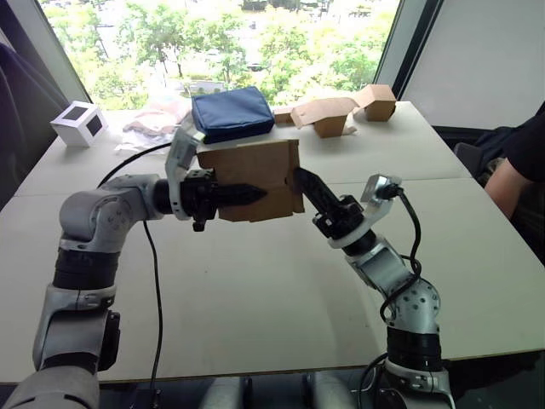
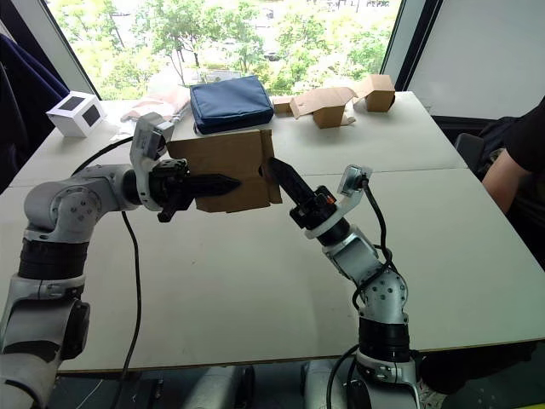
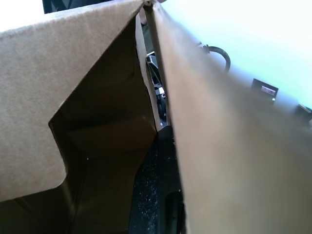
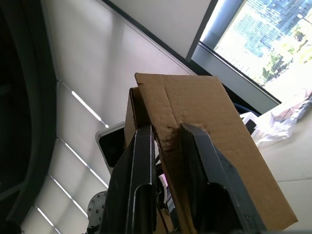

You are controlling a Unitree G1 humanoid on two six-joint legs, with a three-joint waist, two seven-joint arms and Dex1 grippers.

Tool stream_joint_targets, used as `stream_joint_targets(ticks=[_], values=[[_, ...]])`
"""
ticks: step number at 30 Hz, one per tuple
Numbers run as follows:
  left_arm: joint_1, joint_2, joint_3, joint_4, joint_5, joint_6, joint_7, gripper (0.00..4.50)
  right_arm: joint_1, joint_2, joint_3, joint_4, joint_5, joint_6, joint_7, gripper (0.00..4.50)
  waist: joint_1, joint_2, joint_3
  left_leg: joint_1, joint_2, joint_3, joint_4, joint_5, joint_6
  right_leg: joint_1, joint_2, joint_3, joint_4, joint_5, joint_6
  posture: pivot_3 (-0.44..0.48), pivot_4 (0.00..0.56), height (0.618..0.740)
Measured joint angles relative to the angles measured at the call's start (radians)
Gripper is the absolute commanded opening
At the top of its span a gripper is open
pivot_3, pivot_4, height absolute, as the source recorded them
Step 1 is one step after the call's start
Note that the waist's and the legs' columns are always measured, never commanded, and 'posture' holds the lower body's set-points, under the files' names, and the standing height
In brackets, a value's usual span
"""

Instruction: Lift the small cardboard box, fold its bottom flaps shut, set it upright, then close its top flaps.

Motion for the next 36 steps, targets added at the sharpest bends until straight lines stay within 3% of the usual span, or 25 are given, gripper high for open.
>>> stream_joint_targets(ticks=[16, 24, 34, 35, 36], values=[[0.011, -0.051, 0.003, 0.003, 0.012, -0.026, 0.034, 0.00, 0.015, 0.034, 0.040, -0.036, -0.052, -0.044, -0.035, 0.81, 0.000, 0.000, 0.000, 0.000, 0.000, 0.000, 0.000, 0.000, 0.000, 0.000, 0.000, 0.000, 0.000, 0.000, 0.000, 0.000, 0.150, 0.740], [0.011, -0.080, 0.005, 0.038, 0.017, -0.063, 0.050, 0.00, 0.021, 0.054, 0.038, -0.045, 0.027, -0.044, -0.067, 0.81, 0.000, 0.000, 0.000, 0.000, 0.000, 0.000, 0.000, 0.000, 0.000, 0.000, 0.000, 0.000, 0.000, 0.000, 0.000, 0.000, 0.150, 0.740], [0.000, -0.039, 0.003, 0.041, 0.016, -0.050, 0.012, 0.00, 0.047, 0.014, 0.035, -0.047, 0.068, -0.029, -0.080, 0.81, -0.001, 0.000, 0.000, 0.000, 0.000, 0.000, 0.000, 0.000, 0.000, 0.000, 0.000, 0.000, 0.000, 0.000, 0.000, 0.000, 0.150, 0.740], [-0.003, -0.031, 0.003, 0.040, 0.013, -0.047, 0.003, 0.00, 0.049, 0.005, 0.032, -0.047, 0.068, -0.027, -0.082, 1.31, -0.001, 0.000, 0.000, 0.000, 0.000, 0.000, 0.000, 0.000, 0.000, 0.000, 0.000, 0.000, 0.000, 0.000, 0.000, 0.000, 0.150, 0.740], [-0.004, -0.025, 0.003, 0.040, 0.012, -0.041, -0.004, 0.00, 0.049, 0.000, 0.029, -0.047, 0.068, -0.026, -0.083, 1.48, 0.000, 0.000, 0.000, 0.000, 0.000, 0.000, 0.000, 0.000, 0.000, 0.000, 0.000, 0.000, 0.000, 0.000, 0.000, 0.000, 0.150, 0.740]])
